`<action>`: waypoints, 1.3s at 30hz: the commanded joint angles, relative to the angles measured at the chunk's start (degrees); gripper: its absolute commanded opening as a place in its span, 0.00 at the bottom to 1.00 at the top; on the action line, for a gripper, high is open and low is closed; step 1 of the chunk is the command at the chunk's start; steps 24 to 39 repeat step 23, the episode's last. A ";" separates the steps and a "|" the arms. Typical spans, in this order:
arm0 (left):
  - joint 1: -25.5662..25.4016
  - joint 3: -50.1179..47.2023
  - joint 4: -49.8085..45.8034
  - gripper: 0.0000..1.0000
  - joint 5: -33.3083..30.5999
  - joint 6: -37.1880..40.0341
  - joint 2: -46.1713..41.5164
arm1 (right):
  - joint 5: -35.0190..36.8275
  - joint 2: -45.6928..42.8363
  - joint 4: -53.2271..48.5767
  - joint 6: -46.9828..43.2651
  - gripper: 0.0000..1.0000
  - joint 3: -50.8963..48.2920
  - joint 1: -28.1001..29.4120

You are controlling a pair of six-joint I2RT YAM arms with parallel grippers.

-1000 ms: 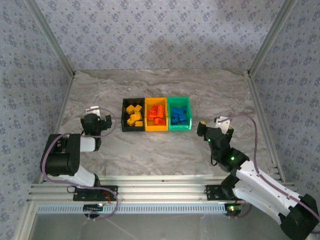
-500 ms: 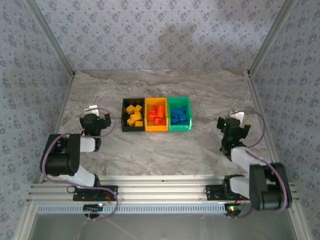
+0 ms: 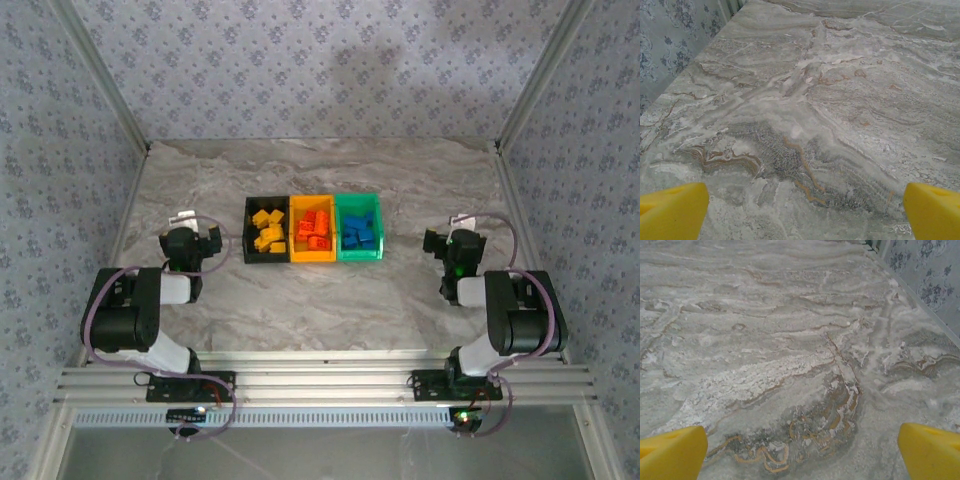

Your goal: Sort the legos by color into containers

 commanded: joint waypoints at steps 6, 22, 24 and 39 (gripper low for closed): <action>0.01 -0.07 2.30 1.00 -0.28 -0.56 -0.54 | -0.61 0.50 2.63 -1.45 1.00 0.91 0.34; -0.18 -0.02 2.23 1.00 -0.37 -0.30 -0.53 | -0.69 0.51 2.65 -1.45 1.00 0.94 0.30; -0.12 -0.02 2.25 1.00 -0.42 -0.33 -0.53 | -0.69 0.52 2.66 -1.45 1.00 0.90 0.30; -0.12 -0.02 2.25 1.00 -0.42 -0.33 -0.53 | -0.69 0.52 2.66 -1.45 1.00 0.90 0.30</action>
